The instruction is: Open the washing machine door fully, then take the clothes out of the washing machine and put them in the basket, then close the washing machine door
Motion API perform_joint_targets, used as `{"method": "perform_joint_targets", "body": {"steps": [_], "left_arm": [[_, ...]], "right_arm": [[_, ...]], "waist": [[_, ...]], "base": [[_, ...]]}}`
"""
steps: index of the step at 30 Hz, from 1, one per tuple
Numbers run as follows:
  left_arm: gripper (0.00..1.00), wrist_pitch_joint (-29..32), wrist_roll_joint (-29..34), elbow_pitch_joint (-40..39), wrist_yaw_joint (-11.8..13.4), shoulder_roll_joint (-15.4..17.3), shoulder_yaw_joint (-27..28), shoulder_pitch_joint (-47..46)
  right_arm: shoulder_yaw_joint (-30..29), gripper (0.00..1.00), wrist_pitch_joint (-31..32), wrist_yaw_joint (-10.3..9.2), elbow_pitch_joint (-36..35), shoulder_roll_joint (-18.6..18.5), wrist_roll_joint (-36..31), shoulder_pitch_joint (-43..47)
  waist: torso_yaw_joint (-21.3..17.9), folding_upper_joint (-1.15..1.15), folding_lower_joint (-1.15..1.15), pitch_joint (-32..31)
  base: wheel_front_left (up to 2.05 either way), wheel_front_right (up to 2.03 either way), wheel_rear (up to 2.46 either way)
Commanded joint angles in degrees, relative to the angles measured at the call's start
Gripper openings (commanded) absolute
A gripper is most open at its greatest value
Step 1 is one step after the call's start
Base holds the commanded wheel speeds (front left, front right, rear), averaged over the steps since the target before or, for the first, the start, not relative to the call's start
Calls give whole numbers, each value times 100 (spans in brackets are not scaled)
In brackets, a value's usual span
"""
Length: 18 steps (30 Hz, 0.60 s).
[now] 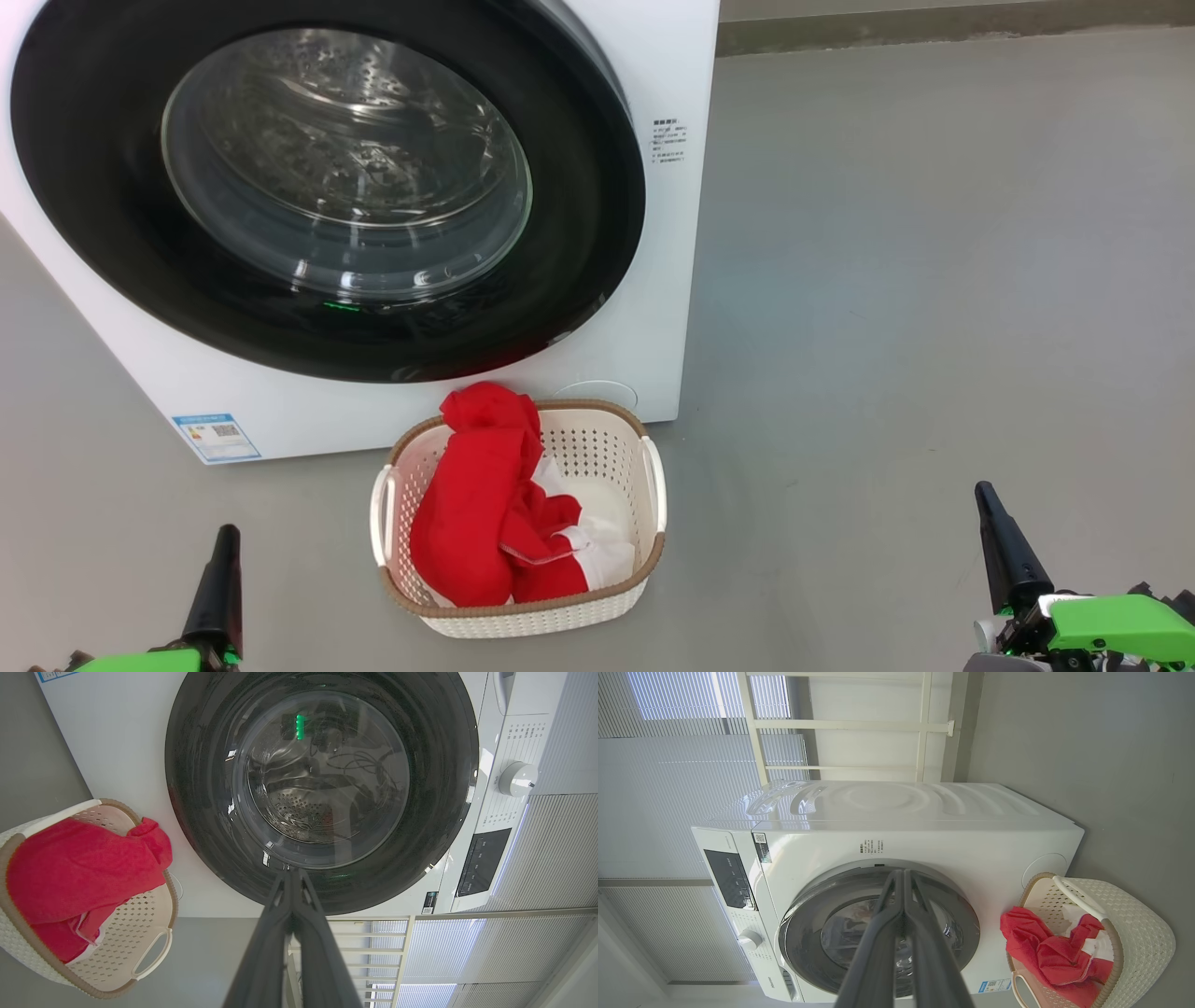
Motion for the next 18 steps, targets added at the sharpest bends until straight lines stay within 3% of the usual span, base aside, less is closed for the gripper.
{"method": "perform_joint_targets", "body": {"steps": [1, 18], "left_arm": [[0, 20, -4, -103, -66, 67, 203, -234], [0, 37, 14, -102, -66, 52, 224, -236]], "right_arm": [[110, 0, 34, 9, -139, -27, -6, -250], [81, 0, 58, 9, -137, -6, -31, -252]], "waist": [[0, 0, 0, 0], [0, 0, 0, 0]], "base": [[0, 0, 0], [0, 0, 0]]}}
